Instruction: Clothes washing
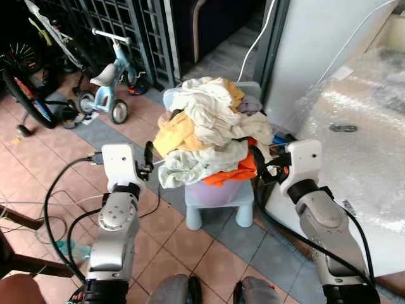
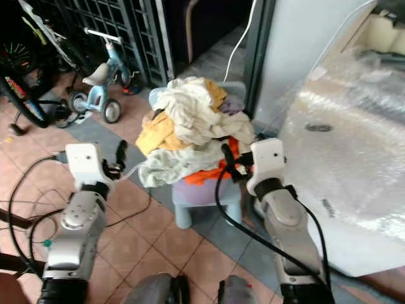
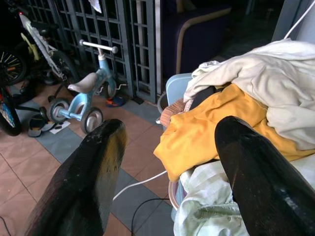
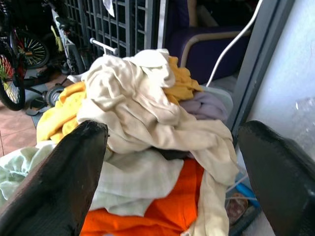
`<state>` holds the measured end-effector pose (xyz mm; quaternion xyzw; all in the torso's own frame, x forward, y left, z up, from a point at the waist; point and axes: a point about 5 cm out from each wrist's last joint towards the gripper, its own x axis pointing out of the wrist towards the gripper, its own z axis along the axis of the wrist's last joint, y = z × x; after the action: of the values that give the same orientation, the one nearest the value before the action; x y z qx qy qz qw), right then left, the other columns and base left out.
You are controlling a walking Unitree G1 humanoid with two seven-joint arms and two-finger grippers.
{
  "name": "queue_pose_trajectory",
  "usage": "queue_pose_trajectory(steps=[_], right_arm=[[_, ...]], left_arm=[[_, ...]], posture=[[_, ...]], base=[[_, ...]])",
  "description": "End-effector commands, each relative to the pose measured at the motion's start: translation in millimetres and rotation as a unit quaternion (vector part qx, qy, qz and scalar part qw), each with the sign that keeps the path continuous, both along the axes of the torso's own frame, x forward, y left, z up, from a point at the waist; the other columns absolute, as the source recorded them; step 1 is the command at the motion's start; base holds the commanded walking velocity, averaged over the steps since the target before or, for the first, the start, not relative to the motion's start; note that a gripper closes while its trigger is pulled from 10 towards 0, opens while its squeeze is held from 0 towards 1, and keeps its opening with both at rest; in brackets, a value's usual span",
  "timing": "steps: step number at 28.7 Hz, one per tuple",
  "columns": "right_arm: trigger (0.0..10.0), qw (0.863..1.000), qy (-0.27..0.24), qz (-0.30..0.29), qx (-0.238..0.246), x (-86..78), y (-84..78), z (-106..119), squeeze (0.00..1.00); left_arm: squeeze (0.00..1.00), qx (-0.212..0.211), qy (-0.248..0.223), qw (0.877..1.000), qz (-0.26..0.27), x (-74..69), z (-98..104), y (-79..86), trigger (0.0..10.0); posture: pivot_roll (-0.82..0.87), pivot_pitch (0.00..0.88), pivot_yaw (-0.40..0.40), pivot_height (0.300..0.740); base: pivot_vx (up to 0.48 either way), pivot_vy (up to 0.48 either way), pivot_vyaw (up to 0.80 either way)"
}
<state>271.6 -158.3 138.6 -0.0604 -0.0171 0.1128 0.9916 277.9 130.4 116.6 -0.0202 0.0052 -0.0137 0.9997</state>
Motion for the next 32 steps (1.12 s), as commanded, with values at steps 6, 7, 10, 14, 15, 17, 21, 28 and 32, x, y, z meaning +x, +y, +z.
queue_pose_trajectory(steps=[6, 7, 10, 14, 15, 17, 21, 28, 32], right_arm=[[10.0, 0.999, -0.021, 0.034, 0.003, 2.2, 17.5, 8, 0.00], [10.0, 0.999, -0.019, 0.036, 0.003, 1.7, 17.8, 8, 0.00], [10.0, 0.999, -0.015, 0.036, 0.002, 0.2, 16.8, 6, 0.00], [10.0, 0.999, -0.019, 0.032, 0.001, 2.2, 16.2, 7, 0.00], [10.0, 0.999, -0.019, 0.032, 0.001, 2.2, 16.2, 7, 0.00], [10.0, 0.999, -0.020, 0.033, 0.001, 3.1, 17.1, 8, 0.00], [10.0, 0.999, -0.021, 0.039, -0.004, 3.4, 19.5, 8, 0.00], [10.0, 0.999, -0.034, 0.030, -0.025, 6.9, 22.2, 11, 0.00], [10.0, 0.999, -0.025, 0.028, -0.026, 8.2, 26.3, 8, 0.00]], left_arm=[[0.00, 0.002, 0.003, 1.000, 0.005, -0.9, -3, 7.4, 10.0], [0.00, 0.001, 0.005, 1.000, 0.007, -1.2, -4, 8.2, 10.0], [0.00, 0.000, 0.011, 1.000, 0.012, -2.6, -6, 10.6, 10.0], [0.00, -0.001, 0.011, 1.000, 0.009, -3.0, -6, 9.0, 10.0], [0.00, -0.001, 0.011, 1.000, 0.009, -3.0, -6, 9.0, 10.0], [0.00, -0.003, 0.011, 1.000, 0.007, -2.8, -6, 7.9, 10.0], [0.00, -0.003, 0.013, 1.000, 0.006, -2.5, -7, 7.6, 10.0], [0.00, 0.002, 0.018, 1.000, 0.007, -3.7, -10, 7.7, 10.0], [0.00, 0.001, 0.019, 1.000, 0.005, -4.1, -10, 7.1, 10.0]], posture=[[-0.06, 0.110, 0.065, 0.740], [-0.06, 0.111, 0.065, 0.740], [-0.06, 0.114, 0.064, 0.740], [-0.06, 0.117, 0.064, 0.740], [-0.06, 0.117, 0.064, 0.740], [-0.06, 0.118, 0.064, 0.740], [-0.06, 0.118, 0.063, 0.740], [-0.05, 0.122, 0.053, 0.740], [-0.04, 0.124, 0.046, 0.740]], base=[[0.306, 0.000, 0.44], [0.319, 0.000, 0.00], [0.317, 0.000, 0.00], [0.323, 0.000, 0.00], [0.322, 0.000, 0.00], [0.330, 0.000, 0.00], [0.325, 0.000, 0.00], [0.333, 0.000, 0.00], [0.335, 0.000, 0.00]])
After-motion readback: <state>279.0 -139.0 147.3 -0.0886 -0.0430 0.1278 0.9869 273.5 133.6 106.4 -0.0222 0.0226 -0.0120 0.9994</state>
